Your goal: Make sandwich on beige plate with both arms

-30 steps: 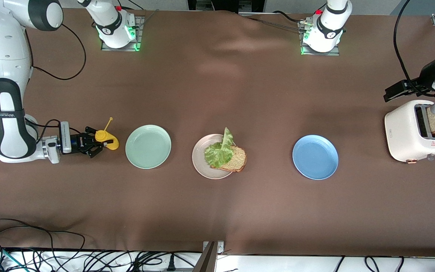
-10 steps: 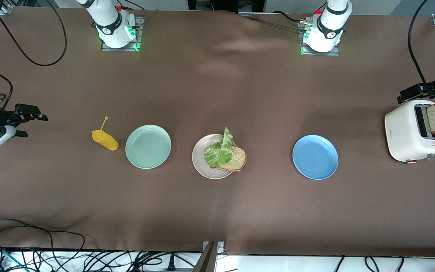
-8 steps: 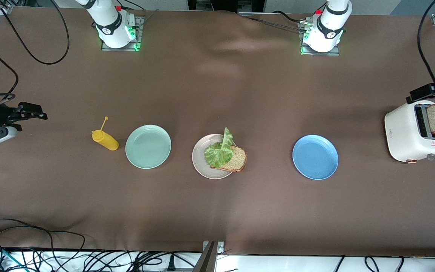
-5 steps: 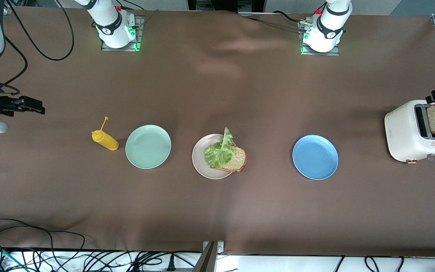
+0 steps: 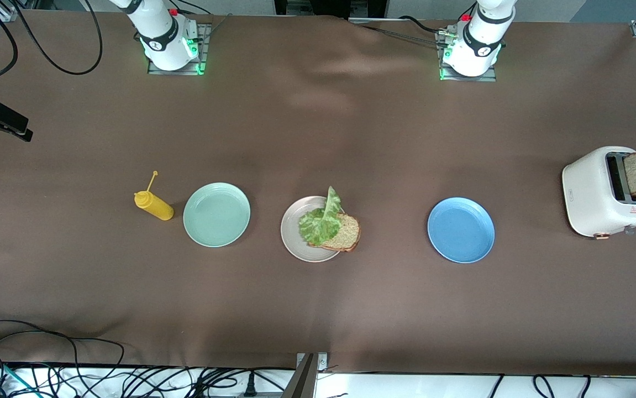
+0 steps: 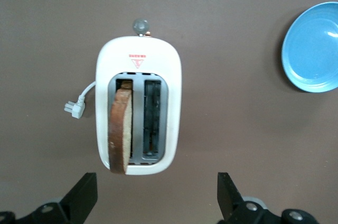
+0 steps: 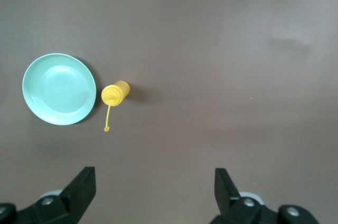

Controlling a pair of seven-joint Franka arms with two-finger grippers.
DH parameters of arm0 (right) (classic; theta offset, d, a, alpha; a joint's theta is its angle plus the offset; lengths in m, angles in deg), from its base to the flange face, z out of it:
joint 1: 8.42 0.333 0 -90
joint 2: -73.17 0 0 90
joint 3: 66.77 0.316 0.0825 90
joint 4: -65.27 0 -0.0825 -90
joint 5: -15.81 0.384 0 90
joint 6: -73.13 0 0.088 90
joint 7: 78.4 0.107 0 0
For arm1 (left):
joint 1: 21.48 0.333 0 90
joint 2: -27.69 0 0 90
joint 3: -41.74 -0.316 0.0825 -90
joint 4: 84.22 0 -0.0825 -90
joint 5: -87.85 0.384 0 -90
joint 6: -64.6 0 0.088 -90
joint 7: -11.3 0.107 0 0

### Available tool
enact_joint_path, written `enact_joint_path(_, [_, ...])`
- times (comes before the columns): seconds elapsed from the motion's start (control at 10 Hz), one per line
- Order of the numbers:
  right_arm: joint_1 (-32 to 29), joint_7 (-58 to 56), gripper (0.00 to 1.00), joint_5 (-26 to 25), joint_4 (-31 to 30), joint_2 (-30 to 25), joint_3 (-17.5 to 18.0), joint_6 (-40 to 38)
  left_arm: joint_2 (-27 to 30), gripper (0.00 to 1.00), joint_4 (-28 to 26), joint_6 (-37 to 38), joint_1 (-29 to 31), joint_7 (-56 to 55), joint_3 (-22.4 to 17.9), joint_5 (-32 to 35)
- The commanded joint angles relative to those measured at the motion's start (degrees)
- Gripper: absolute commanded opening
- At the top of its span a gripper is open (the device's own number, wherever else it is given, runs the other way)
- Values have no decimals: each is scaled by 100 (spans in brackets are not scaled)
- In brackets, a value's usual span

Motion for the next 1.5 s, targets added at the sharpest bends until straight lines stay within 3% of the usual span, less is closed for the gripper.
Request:
enact_joint_path(0.0, [-262,78,100,-42,-147,-118,268,-40,-372,100,-55,-395,313,426,90,71])
enact_joint_path(0.2, [-560,148,100,-34,-226,-206,653,-137,-654,100,-73,-528,419,434,90,36])
enact_joint_path(0.5, [-570,104,100,116,-183,-180,629,-146,-901,100,-64,-607,463,443,90,45])
enact_joint_path(0.8, [-561,87,100,370,-182,-180,629,-146,-1042,90,-73,-634,560,531,90,45])
enact_joint_path(0.9, [-561,113,100,336,-174,-171,637,-94,-1077,76,-73,-634,595,531,99,45])
enact_joint_path(1.1, [-596,87,100,353,-165,-93,568,-128,-1086,31,-64,-625,595,549,116,36])
enact_joint_path(1.3, [-614,78,100,388,-130,-66,462,-128,-1086,0,-64,-617,595,725,125,36])
enact_joint_path(1.4, [-614,95,100,388,-130,-66,462,-128,-1086,0,-55,-599,595,725,134,19])
